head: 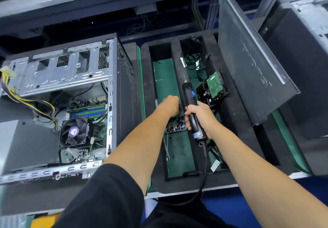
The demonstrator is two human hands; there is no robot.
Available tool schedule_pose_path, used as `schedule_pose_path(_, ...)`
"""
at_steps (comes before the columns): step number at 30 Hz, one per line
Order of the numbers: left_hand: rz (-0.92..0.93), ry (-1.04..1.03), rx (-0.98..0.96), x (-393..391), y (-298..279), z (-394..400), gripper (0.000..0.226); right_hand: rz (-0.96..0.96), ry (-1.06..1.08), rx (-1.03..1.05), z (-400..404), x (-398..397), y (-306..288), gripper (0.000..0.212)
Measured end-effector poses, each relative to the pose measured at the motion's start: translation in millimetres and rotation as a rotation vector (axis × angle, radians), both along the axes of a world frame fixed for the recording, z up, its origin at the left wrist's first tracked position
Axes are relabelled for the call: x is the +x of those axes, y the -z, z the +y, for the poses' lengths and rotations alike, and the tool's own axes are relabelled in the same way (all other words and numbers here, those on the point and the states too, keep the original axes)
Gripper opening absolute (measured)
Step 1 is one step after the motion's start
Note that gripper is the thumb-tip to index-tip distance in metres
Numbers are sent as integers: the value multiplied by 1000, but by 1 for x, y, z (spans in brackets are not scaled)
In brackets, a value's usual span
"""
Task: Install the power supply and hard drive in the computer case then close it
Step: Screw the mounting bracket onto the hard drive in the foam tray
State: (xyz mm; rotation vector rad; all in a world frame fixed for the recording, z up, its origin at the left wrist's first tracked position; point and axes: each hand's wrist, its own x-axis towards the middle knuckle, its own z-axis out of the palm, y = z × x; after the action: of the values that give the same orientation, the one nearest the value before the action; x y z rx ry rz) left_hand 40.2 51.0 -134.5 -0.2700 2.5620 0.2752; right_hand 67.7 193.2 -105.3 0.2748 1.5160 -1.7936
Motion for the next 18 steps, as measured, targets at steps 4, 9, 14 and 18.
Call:
schedule_pose_path(4,-50,54,-46,13,14,4,26,15,7,16,-1,0,1,16)
schedule_pose_path(9,-38,4,-112,19,22,7,29,24,-6,17,1,-1,1,14)
schedule_pose_path(14,70,-30,-154,24,22,16,28,30,-12,16,2,-1,1,13)
schedule_pose_path(18,55,-136,-64,36,30,26,25,23,-17,16,2,-1,1,15)
